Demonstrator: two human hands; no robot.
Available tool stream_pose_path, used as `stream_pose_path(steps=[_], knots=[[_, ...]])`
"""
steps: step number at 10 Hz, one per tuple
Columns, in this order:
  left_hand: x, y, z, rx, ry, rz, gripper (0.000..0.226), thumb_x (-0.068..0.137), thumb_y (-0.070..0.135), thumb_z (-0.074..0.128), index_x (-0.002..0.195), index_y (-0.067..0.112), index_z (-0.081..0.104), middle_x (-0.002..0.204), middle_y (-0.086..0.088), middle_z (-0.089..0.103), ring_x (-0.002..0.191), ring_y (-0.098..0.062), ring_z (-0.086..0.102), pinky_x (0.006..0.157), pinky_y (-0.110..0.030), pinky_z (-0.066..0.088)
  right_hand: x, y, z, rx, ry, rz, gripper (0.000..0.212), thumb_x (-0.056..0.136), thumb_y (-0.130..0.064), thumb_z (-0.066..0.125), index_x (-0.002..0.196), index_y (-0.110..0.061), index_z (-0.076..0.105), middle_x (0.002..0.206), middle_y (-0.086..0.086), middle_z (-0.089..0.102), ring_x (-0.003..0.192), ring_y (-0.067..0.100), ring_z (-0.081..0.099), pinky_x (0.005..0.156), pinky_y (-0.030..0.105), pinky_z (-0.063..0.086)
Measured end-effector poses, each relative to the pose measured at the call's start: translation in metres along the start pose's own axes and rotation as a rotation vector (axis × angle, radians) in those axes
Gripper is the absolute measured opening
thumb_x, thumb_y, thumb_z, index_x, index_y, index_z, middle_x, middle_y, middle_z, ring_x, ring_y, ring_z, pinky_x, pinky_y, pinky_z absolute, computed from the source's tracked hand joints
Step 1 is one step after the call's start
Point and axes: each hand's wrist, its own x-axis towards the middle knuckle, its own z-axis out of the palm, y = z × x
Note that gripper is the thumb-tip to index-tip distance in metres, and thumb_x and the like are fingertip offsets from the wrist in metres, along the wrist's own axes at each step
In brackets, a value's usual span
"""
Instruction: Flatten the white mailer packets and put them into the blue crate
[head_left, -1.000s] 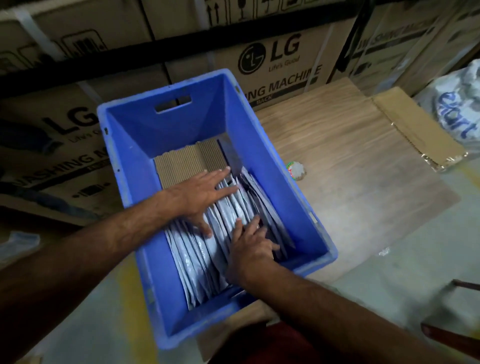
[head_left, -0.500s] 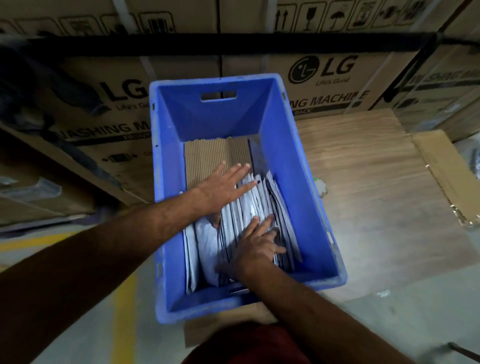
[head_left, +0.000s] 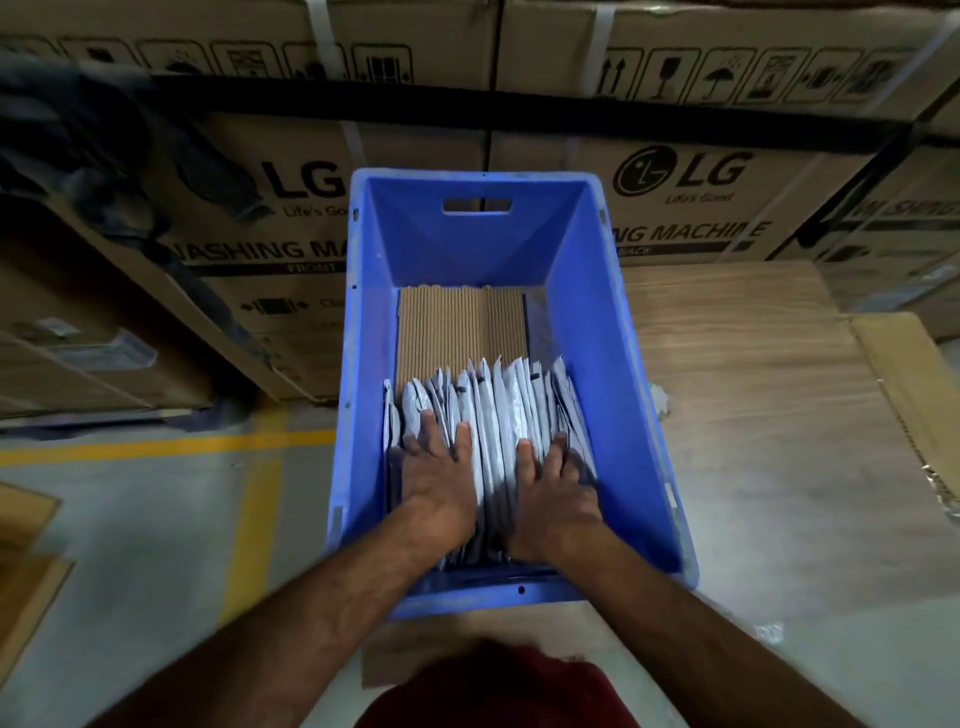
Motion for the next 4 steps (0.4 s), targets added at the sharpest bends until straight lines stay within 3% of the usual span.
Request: stream_pose_path(steps=[1,2,3,4], knots=[[-0.011,0.003,-0.003,-0.034,0.043,0.008,0.097,0.098,0.028,0.058,0.159,0.008,-0.014,0.162,-0.032,-0.019,0.151,-0.052,0.004,0.121,-0.058,0.018,-0.007,0.008,-0.005,-0.002,0.103,-0.078,0.118,0.089,-0.058,0.066,0.16,-0.015,-0.017,0.164,0.024,-0.021,0.155,0.039,0.001,0.118,0.049,0.03],[-0.024,0.0,-0.001,-0.188,0.186,0.03,0.078,0.106,0.035,0.042,0.161,0.012,-0.008,0.166,-0.024,-0.015,0.154,-0.042,-0.001,0.124,-0.055,0.013,-0.015,0.021,-0.009,-0.046,0.253,-0.152,0.104,0.095,-0.054,0.058,0.161,-0.014,-0.013,0.166,0.022,-0.019,0.156,0.034,-0.003,0.124,0.047,0.02],[-0.042,0.0,-0.002,-0.324,0.336,0.049,0.073,0.108,0.046,0.032,0.162,0.016,-0.007,0.168,-0.018,-0.015,0.156,-0.035,-0.003,0.126,-0.051,0.011,-0.02,0.032,-0.015,-0.03,0.42,-0.215,0.085,0.101,-0.044,0.047,0.162,-0.012,-0.004,0.167,0.021,-0.014,0.157,0.032,-0.001,0.127,0.047,0.011],[-0.057,0.007,-0.007,-0.382,0.497,0.062,0.073,0.107,0.049,0.03,0.162,0.017,-0.005,0.168,-0.017,-0.012,0.156,-0.032,0.003,0.126,-0.045,0.015,-0.022,0.042,-0.021,0.027,0.727,-0.292,0.078,0.093,-0.036,0.057,0.159,-0.008,0.027,0.167,0.024,0.012,0.153,0.036,0.021,0.123,0.05,0.02]])
